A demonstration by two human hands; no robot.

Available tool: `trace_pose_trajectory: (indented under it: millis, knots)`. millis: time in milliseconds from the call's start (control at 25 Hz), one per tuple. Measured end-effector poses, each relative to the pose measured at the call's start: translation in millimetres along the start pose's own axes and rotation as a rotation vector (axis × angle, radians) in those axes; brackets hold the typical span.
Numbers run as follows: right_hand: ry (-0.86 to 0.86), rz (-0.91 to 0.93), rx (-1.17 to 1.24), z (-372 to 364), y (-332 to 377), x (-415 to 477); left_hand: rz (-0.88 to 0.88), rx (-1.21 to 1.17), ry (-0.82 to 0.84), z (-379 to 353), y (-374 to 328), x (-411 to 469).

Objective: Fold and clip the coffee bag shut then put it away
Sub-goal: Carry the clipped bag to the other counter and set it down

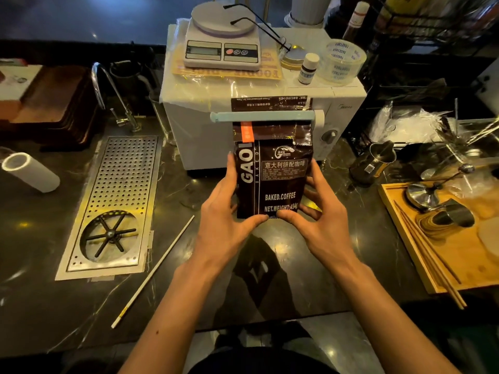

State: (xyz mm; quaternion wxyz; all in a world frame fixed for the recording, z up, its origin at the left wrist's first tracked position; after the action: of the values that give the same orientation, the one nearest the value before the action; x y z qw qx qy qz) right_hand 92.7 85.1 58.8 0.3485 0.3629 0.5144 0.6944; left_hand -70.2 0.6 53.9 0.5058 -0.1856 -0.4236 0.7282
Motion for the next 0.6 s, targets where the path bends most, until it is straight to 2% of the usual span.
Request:
trace_pose_trajectory:
  millis: [280, 400, 600]
  knots:
    - [-0.119, -0.037, -0.017, 11, 9, -27, -0.078, -0.061, 0.093, -8, -17, -7]
    - [-0.184, -0.043, -0.025, 40, 11, -49, -0.135, -0.073, 0.150, -28, -42, -14]
    - [-0.389, -0.017, -0.017, 121, 20, -108, -0.289, -0.127, 0.254, -85, -119, -35]
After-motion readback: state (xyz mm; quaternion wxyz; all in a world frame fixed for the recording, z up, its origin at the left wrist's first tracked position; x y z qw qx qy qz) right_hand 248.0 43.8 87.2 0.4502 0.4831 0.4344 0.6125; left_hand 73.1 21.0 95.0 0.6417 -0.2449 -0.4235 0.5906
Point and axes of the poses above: each hand's wrist, its own x-axis towards the middle knuckle, its own z-axis out of the back of the hand, y = z × x, the point moved 8 cm from there along x, towards the middle knuckle, and after that the axes turned 11 degrees about x, right-handed, at the moved point
